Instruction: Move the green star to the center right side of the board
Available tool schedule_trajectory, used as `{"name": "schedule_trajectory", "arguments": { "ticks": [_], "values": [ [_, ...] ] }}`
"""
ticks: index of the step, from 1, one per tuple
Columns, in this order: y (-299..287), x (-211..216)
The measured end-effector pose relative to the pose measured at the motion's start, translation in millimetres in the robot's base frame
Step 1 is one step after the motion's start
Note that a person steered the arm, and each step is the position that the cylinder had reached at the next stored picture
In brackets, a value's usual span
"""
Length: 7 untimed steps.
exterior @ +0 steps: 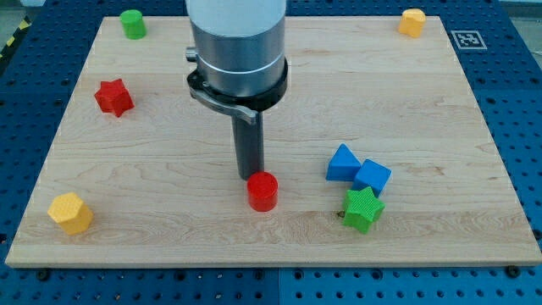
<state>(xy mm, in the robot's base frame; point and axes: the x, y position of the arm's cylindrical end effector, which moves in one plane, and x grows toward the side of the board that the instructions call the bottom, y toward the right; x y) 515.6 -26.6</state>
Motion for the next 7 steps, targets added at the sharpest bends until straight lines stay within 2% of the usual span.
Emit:
{"name": "schedule_trajectory", "arguments": {
  "ticks": [2,3,5,7],
  "values": [
    [31.7,-0.1],
    [86.5,-0.1],
    [97.8,4.2],
    [79.5,6.6]
  ]
}}
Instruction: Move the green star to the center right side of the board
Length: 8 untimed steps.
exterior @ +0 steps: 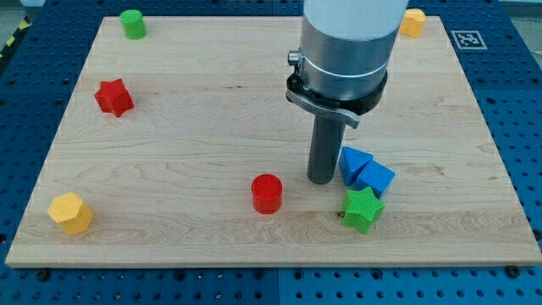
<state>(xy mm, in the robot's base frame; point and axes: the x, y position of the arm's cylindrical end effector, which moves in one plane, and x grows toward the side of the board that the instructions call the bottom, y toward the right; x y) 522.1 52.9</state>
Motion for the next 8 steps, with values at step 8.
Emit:
{"name": "schedule_trajectory", "arguments": {
  "ticks": [8],
  "values": [
    [78.7,70.0]
  ]
}}
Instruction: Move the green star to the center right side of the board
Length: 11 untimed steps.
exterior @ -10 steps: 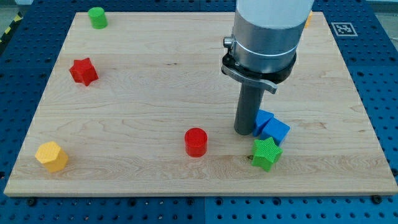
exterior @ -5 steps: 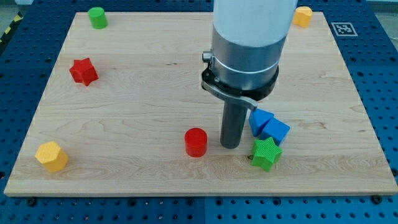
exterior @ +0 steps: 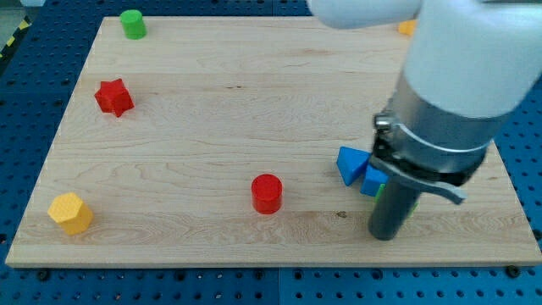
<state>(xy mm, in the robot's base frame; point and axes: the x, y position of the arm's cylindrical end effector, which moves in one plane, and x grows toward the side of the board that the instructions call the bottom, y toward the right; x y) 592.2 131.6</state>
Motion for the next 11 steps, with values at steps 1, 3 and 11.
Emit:
{"name": "schedule_trajectory", "arguments": {
  "ticks": [1,3,11],
  "values": [
    [27.9,0.0],
    [32.5,-8.0],
    [40.9,-123.4]
  ]
}}
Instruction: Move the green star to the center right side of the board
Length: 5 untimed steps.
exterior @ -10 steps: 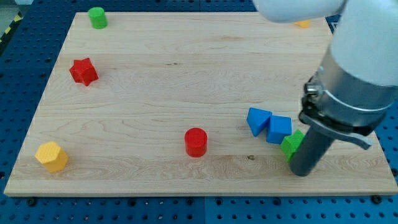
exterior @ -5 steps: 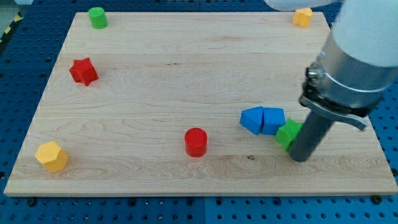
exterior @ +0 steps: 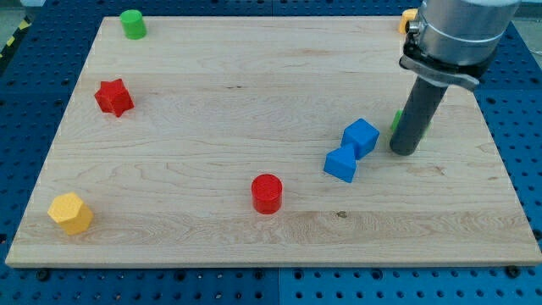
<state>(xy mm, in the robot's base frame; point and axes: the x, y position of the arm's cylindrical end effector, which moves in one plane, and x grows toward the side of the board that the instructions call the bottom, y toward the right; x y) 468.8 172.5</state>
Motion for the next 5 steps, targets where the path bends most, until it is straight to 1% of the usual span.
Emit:
{"name": "schedule_trajectory", "arguments": {
  "ticks": [2,3,4,5],
  "values": [
    [10.0,-35.2],
    [9.2,-41.2],
    [-23.7,-62.3],
    [-29.9,-67.9]
  ]
}}
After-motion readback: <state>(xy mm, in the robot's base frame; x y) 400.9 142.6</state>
